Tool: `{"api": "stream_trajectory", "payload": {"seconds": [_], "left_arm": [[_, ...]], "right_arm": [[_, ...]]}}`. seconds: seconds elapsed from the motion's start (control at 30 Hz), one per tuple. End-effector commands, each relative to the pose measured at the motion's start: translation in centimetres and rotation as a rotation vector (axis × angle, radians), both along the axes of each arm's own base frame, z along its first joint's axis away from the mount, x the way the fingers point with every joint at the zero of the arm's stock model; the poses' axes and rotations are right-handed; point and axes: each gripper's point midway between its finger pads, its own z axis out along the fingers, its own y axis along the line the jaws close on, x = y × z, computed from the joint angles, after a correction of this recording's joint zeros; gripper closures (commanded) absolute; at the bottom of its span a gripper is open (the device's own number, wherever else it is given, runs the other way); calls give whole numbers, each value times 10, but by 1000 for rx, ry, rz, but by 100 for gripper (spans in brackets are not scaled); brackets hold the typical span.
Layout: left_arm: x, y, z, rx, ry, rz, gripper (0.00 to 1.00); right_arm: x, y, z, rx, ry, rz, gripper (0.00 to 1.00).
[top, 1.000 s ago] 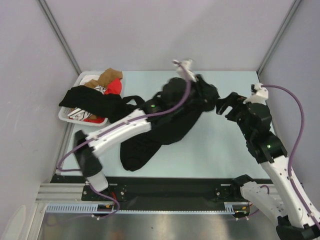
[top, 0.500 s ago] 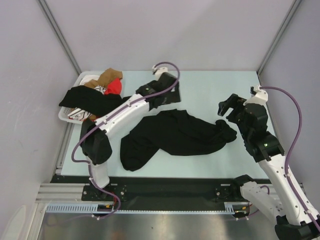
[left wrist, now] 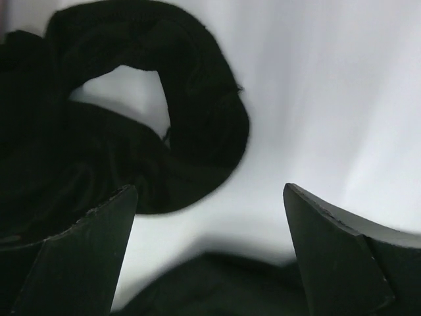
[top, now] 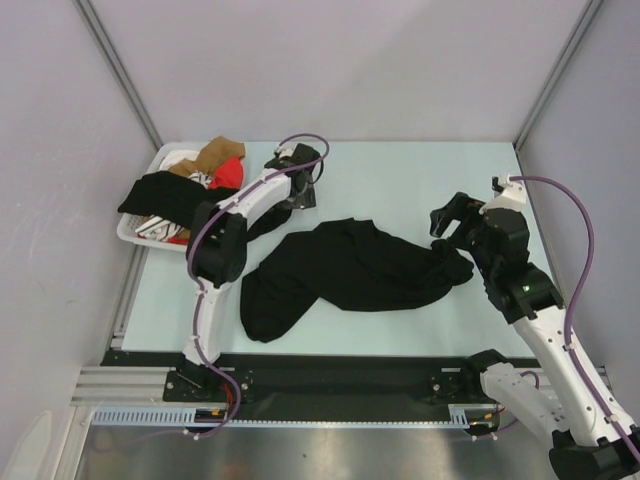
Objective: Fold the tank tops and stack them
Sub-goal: Flatten the tank top out
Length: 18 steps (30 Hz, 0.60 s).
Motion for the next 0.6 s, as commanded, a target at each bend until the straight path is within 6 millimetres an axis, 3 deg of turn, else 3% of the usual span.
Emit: {"api": "stream_trajectory", "payload": {"seconds": [0.0, 0.03, 0.1, 0.13, 0.17, 0.23, 0.27, 0.3, 0.37, 0.4, 0.47, 0.5, 0.57], "left_arm": [[12, 17, -20, -4, 67, -17, 3], [16, 25, -24, -11, 70, 0, 4], [17, 26, -32, -52, 89, 1, 15], [17, 32, -35, -73, 101, 9, 23], [20, 31, -37, -94, 93, 3, 38], [19, 35, -31, -107, 79, -1, 51], [16, 41, -24, -81, 72, 8, 62], [17, 44, 1, -64, 18, 12, 72], [11, 47, 25, -32, -37, 6, 95], [9, 44, 56, -80, -90, -9, 100], [7, 42, 90, -117, -142, -44, 100], [4, 45, 121, -140, -195, -46, 100], [3, 56, 158, -157, -258, -38, 99]], "right_arm": [[-2, 0, 12, 16, -46, 9, 14], [-2, 0, 12, 15, -47, 8, 14], [-2, -1, 10, 13, -42, 5, 14], [-3, -1, 10, 11, -41, 7, 14], [-3, -1, 10, 13, -39, 8, 14], [-4, 0, 9, 14, -40, 11, 14], [-3, -1, 8, 16, -40, 9, 14], [-3, 0, 8, 17, -41, 13, 14], [-3, 1, 7, 17, -38, 15, 14], [-2, 2, 7, 19, -38, 17, 14], [0, 4, 4, 22, -30, 25, 14], [1, 4, 5, 25, -32, 25, 14], [2, 7, 4, 34, -29, 36, 15]]}}
